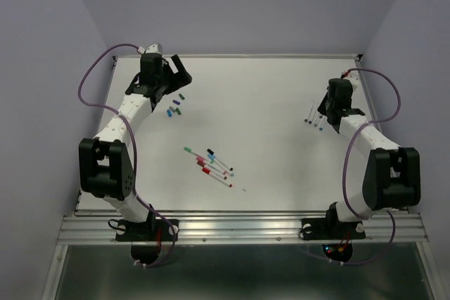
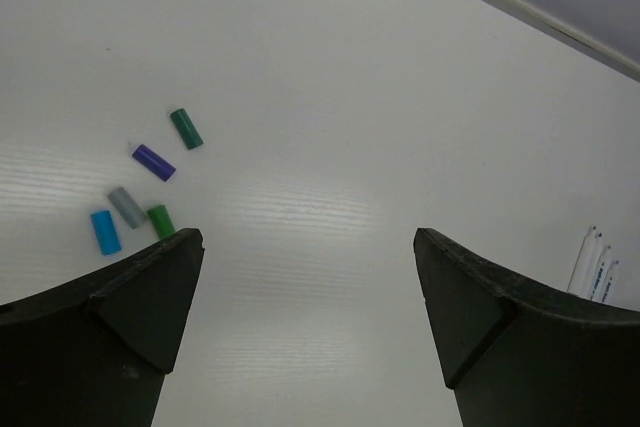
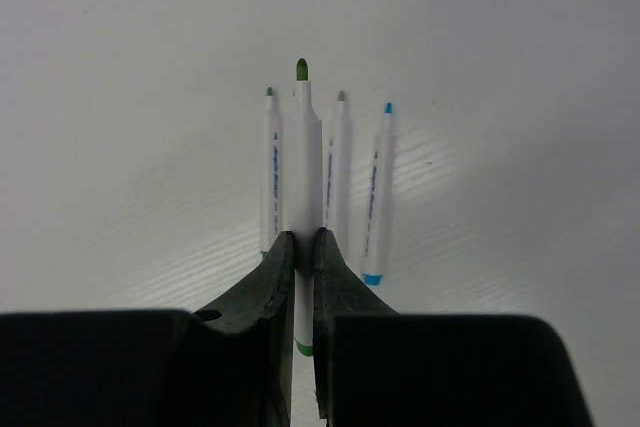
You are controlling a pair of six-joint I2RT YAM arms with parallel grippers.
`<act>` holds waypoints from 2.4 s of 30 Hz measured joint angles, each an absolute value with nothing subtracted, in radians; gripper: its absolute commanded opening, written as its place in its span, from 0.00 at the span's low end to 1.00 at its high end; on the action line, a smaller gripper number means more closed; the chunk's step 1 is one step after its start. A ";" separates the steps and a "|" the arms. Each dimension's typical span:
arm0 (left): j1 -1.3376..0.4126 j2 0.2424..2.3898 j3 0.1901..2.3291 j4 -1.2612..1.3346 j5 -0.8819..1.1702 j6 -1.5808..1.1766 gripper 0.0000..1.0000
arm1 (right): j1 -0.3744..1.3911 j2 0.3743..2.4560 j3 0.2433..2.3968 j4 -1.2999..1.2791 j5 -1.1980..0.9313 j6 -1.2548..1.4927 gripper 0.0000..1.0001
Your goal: Open the pen caps
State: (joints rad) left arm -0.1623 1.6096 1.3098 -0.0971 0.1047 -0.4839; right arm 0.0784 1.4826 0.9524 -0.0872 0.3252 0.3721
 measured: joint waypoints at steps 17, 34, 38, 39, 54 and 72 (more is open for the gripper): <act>-0.162 1.610 1.283 -0.093 0.131 -0.479 0.99 | -0.071 1.724 1.034 -0.135 0.321 0.386 0.02; -0.162 1.610 1.283 -0.093 0.142 -0.479 0.99 | -0.104 1.782 1.040 -0.157 0.313 0.390 0.09; -0.162 1.610 1.283 -0.093 0.146 -0.479 0.99 | -0.104 1.792 1.040 -0.157 0.301 0.393 0.15; -0.162 1.610 1.283 -0.093 0.147 -0.479 0.99 | -0.104 1.792 1.041 -0.157 0.298 0.394 0.20; -0.162 1.610 1.283 -0.093 0.150 -0.479 0.99 | -0.104 1.735 1.041 -0.214 0.303 0.421 0.40; -0.162 1.595 1.259 -0.092 0.169 -0.480 0.99 | 0.295 1.461 1.041 -0.218 0.045 0.200 1.00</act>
